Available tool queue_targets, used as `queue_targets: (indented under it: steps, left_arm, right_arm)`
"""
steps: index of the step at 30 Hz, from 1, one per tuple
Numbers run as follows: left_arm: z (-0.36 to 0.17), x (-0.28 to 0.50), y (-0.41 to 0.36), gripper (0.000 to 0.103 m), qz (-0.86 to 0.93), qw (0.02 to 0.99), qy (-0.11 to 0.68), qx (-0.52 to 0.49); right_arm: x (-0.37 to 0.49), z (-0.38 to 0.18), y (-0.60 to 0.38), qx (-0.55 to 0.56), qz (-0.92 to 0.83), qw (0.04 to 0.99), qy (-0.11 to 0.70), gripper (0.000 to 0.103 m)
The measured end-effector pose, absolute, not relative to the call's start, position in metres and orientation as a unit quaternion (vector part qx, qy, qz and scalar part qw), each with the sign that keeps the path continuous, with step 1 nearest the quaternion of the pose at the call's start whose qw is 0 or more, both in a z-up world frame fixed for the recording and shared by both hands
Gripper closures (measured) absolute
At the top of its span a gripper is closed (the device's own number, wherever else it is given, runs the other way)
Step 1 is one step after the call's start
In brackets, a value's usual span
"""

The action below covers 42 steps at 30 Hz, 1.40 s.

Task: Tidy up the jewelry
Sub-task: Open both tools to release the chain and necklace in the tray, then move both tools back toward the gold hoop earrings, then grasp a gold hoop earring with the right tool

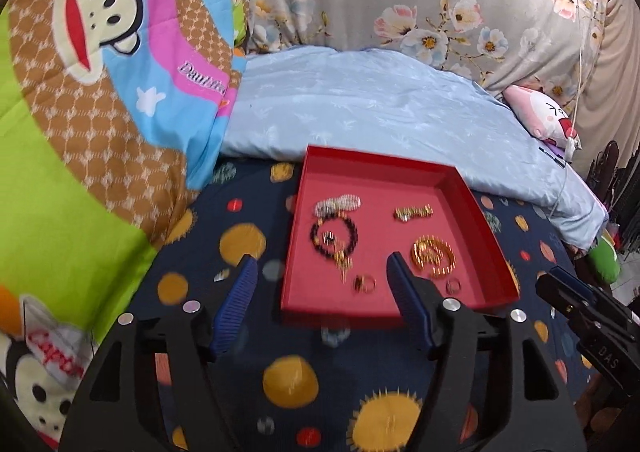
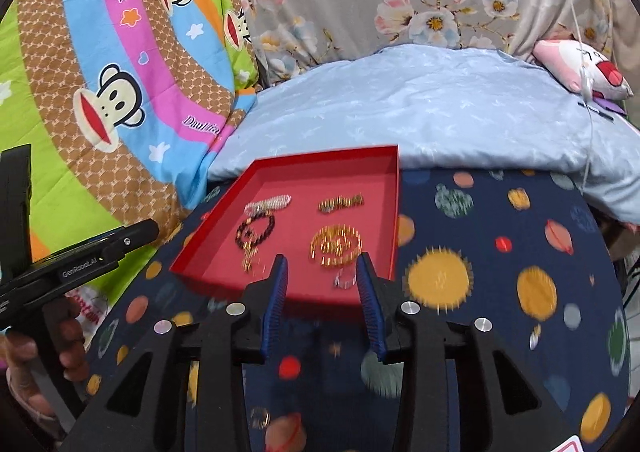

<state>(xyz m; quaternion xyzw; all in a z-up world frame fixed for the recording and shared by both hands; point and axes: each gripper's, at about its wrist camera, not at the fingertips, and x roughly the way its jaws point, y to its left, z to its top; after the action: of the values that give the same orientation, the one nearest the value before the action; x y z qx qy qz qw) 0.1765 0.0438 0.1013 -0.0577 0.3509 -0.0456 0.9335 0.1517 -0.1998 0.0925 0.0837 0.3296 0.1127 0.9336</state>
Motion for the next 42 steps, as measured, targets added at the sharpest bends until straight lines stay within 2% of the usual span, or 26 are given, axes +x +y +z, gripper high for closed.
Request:
queue_targets:
  steps: [10, 18, 38, 42]
  left_arm:
    - [0.044, 0.095, 0.042, 0.037, -0.059, 0.901, 0.421, -0.084]
    - [0.024, 0.055, 0.033, 0.037, -0.055, 0.897, 0.432, -0.069]
    - [0.004, 0.006, 0.048, 0.037, -0.027, 0.903, 0.426, -0.038]
    - [0.003, 0.005, 0.046, 0.033, -0.028, 0.905, 0.423, -0.031]
  right_arm:
    - [0.059, 0.045, -0.208, 0.08, 0.091, 0.913, 0.391, 0.065]
    - [0.016, 0.017, -0.222, 0.113, 0.076, 0.896, 0.423, 0.065]
    - [0.011, 0.007, -0.151, 0.058, 0.12, 0.89, 0.436, 0.065]
    - [0.014, 0.006, -0.145, 0.048, 0.115, 0.891, 0.436, 0.067]
